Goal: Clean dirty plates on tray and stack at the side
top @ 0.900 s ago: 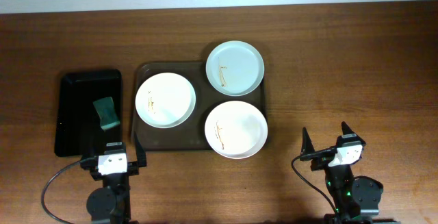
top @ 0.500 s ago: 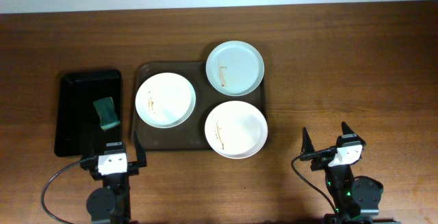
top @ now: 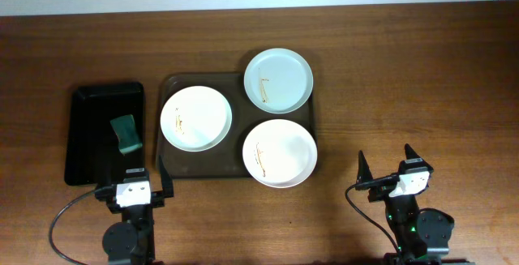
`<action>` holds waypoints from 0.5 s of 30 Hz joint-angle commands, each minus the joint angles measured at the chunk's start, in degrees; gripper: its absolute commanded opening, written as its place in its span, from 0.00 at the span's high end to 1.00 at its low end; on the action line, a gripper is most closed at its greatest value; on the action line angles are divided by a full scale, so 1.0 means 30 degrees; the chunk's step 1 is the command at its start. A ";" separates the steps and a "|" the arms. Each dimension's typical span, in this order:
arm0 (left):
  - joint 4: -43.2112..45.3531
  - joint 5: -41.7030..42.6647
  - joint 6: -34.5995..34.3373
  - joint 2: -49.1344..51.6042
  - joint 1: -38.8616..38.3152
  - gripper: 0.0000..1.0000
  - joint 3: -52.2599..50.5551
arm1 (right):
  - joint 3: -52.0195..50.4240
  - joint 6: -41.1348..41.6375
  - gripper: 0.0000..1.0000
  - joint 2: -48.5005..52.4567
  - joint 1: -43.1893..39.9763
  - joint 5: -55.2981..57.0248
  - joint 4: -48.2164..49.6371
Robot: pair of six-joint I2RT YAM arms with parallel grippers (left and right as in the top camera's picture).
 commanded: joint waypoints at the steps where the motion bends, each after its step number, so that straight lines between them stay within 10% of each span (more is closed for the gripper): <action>1: -0.0022 0.0219 0.0313 -0.0146 -0.0058 0.01 -0.0102 | -0.0138 0.0066 0.02 -0.0109 0.0117 -0.0087 -0.0073; 15: 0.2346 0.2652 -0.0561 -0.0066 -0.0058 0.01 0.0612 | 0.1530 0.2594 0.02 -0.0109 0.0102 -0.1319 0.1355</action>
